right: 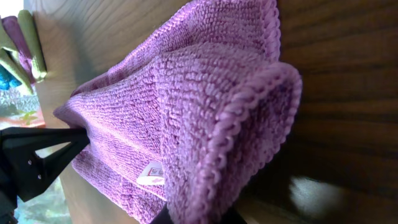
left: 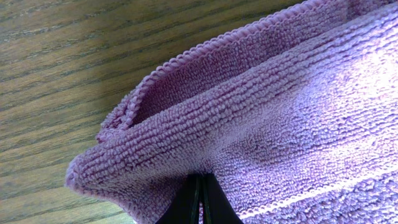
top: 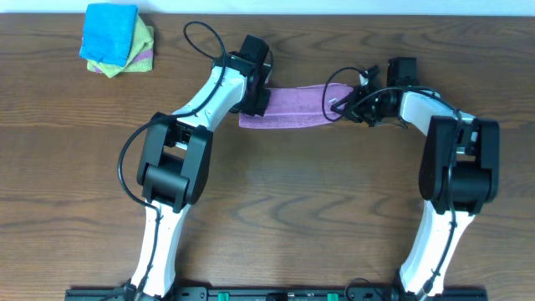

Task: Fold the cloth
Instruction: 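Fold the right end of the strip leftward toward the left gripper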

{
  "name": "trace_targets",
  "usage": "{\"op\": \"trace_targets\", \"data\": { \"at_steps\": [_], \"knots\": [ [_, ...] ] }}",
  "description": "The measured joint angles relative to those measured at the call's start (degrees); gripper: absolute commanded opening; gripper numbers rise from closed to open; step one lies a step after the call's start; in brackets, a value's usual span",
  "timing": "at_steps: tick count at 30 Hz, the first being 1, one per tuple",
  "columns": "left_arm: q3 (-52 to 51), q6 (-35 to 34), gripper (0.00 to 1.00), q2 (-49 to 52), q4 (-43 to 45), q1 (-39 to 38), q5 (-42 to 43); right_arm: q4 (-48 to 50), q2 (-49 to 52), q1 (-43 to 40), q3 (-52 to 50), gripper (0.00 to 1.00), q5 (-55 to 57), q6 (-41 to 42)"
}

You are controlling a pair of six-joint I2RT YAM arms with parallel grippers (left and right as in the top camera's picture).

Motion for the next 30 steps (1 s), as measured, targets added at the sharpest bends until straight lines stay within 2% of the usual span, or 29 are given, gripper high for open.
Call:
{"op": "trace_targets", "data": {
  "at_steps": [13,19,25,30],
  "knots": [
    [0.0,-0.07,0.06,0.0,0.02,0.0,0.04,-0.48,-3.78,1.57,-1.2,0.01,2.43,0.26],
    [0.0,-0.85,0.06,0.0,0.09,0.24,0.87,0.04,-9.51,6.23,-1.27,0.02,4.11,0.87],
    [0.0,-1.07,0.05,0.0,0.04,0.33,1.29,1.81,-9.53,11.74,-1.29,0.02,7.67,2.73],
    [0.0,-1.09,0.06,0.0,-0.04,0.37,2.25,2.36,-9.53,12.44,-1.29,0.01,9.09,3.63]
  ]
}}
